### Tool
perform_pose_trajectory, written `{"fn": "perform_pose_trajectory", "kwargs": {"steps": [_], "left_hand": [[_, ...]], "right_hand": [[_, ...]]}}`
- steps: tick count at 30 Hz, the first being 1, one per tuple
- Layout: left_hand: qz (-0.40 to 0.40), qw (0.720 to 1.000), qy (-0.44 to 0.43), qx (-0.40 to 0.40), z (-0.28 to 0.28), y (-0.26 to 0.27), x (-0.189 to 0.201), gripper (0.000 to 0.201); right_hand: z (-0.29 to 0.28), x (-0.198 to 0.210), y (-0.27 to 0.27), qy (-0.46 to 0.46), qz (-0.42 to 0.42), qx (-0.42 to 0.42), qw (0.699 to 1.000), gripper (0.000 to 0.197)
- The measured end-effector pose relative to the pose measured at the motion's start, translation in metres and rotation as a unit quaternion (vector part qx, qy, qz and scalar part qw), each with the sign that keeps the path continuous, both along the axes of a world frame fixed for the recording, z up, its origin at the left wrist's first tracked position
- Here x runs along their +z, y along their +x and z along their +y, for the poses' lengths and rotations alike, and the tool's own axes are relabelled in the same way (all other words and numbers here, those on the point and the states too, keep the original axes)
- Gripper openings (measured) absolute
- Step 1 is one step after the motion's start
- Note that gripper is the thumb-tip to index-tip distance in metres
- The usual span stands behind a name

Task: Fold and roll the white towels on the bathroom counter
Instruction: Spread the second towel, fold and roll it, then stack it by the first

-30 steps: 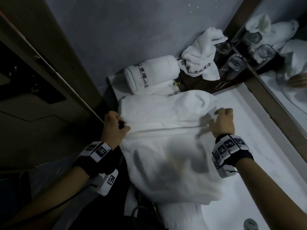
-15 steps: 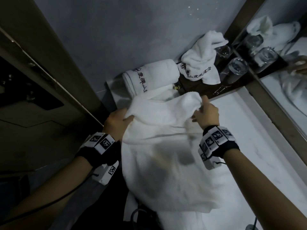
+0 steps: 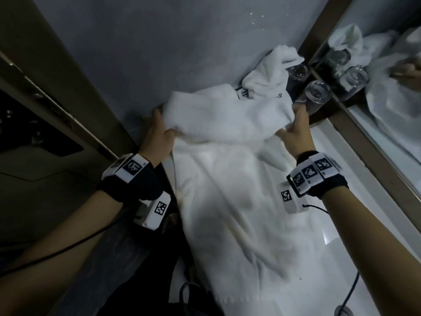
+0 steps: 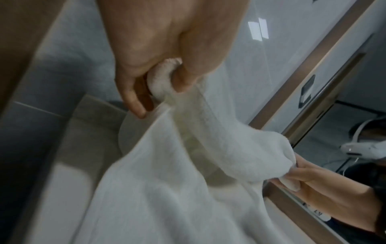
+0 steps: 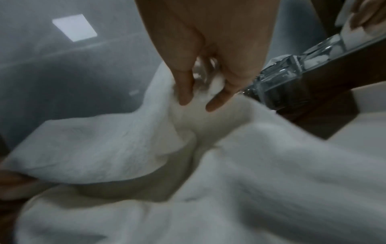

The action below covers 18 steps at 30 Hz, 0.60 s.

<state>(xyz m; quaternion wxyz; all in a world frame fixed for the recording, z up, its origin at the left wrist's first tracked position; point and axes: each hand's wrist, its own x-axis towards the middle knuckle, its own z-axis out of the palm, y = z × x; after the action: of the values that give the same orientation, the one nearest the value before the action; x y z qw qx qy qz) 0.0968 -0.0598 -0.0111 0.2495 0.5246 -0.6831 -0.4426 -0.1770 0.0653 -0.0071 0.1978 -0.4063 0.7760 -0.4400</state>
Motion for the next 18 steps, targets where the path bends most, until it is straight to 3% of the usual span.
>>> {"fn": "perform_pose_trajectory", "kwargs": {"steps": [3,5,7,10,14,16,18], "left_hand": [[-0.018,0.999,0.024,-0.042,0.018,0.007,-0.012,0.045],[-0.063,0.995,-0.014,-0.077,0.034,0.015,-0.021,0.025],[-0.058,0.992,-0.068,-0.093,0.049,0.020,-0.030,0.014],[-0.044,0.991,-0.058,-0.109,0.064,0.019,-0.034,0.030],[-0.079,0.982,-0.072,-0.157,0.070,0.004,-0.034,0.063],[-0.136,0.970,-0.089,-0.181,0.068,-0.002,-0.037,0.077],[-0.167,0.968,-0.043,-0.184,0.065,-0.006,-0.041,0.085]], "right_hand": [[0.021,-0.017,-0.007,0.080,0.091,0.016,0.993,0.050],[0.035,-0.026,-0.009,0.102,0.067,0.045,0.991,0.060],[0.050,-0.032,-0.011,0.120,-0.004,0.078,0.990,0.063],[0.074,-0.035,-0.011,0.130,-0.065,0.077,0.986,0.049],[0.093,-0.038,-0.007,0.162,0.021,0.051,0.985,0.027],[0.099,-0.038,-0.005,0.164,0.053,0.049,0.984,0.025],[0.107,-0.041,-0.006,0.169,0.069,0.021,0.983,0.029]]}}
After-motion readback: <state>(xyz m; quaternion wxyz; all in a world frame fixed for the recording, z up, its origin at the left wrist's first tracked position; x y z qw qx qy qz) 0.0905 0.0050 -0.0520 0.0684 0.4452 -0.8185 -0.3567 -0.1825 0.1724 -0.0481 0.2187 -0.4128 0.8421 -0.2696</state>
